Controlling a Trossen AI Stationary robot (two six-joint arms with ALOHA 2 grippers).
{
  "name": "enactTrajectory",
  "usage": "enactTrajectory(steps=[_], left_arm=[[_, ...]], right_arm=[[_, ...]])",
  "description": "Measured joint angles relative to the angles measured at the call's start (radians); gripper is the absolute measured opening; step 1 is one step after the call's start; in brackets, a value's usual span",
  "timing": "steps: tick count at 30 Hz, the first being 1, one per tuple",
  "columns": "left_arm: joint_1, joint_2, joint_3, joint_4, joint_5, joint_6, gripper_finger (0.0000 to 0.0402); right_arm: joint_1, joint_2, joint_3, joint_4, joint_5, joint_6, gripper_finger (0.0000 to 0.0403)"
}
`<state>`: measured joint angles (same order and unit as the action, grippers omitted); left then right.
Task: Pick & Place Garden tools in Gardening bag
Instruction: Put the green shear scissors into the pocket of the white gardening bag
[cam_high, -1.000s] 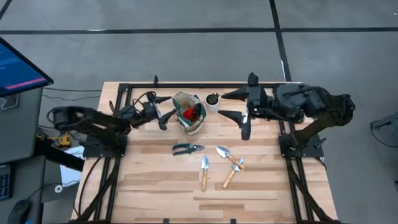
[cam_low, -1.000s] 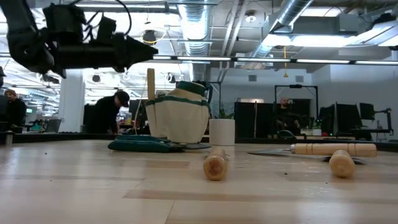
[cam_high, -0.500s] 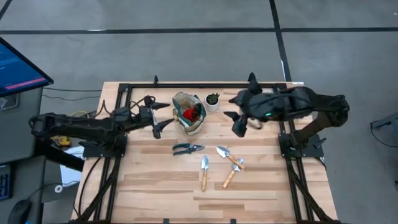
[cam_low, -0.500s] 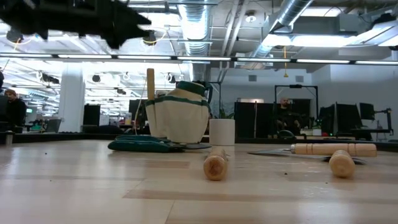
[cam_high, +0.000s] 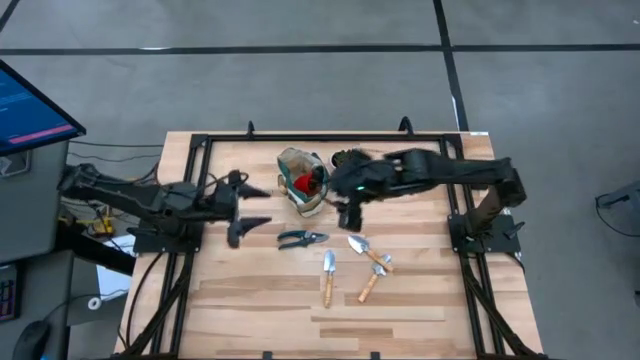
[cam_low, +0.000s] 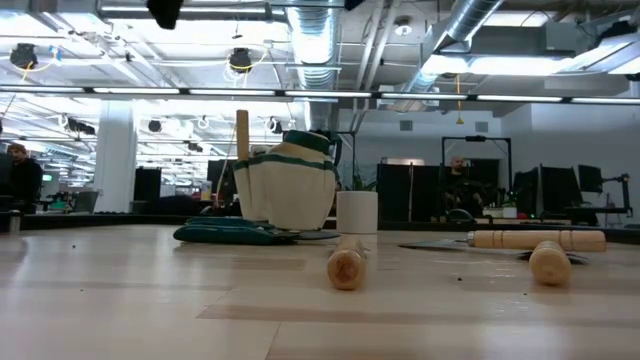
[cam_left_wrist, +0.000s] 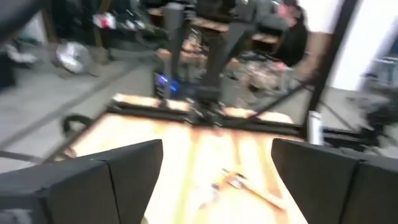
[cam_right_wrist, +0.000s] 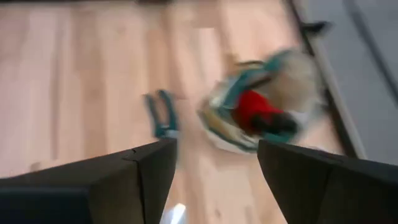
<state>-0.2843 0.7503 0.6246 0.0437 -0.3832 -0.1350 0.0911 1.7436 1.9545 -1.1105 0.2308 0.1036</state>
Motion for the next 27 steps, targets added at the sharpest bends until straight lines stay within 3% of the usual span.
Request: enactTrajectory(steps=[6,13,20,24,27], left_arm=[[-0.156,-0.022,0.004,-0.175,-0.031,-0.241,0.0251],[-0.270,-0.065,0.003,-0.473,-0.036,-0.602,0.0181],[-0.343,-0.099,0.002,-0.636,0.020,-0.744,0.0080],[-0.366,-0.110,0.002,-0.684,0.033,-0.784,0.0019],[-0.378,-0.117,0.002,-0.742,0.033,-0.826,0.0005]], right_arm=[[-0.010,0.129,0.001,0.144,-0.182,-0.142,0.0219],[-0.001,0.279,0.001,0.239,-0.337,-0.164,0.0218],[0.020,0.400,0.002,0.389,-0.327,-0.159,0.0218],[0.020,0.460,0.000,0.462,-0.231,-0.126,0.0218],[0.016,0.498,-0.002,0.464,-0.155,-0.114,0.0218]])
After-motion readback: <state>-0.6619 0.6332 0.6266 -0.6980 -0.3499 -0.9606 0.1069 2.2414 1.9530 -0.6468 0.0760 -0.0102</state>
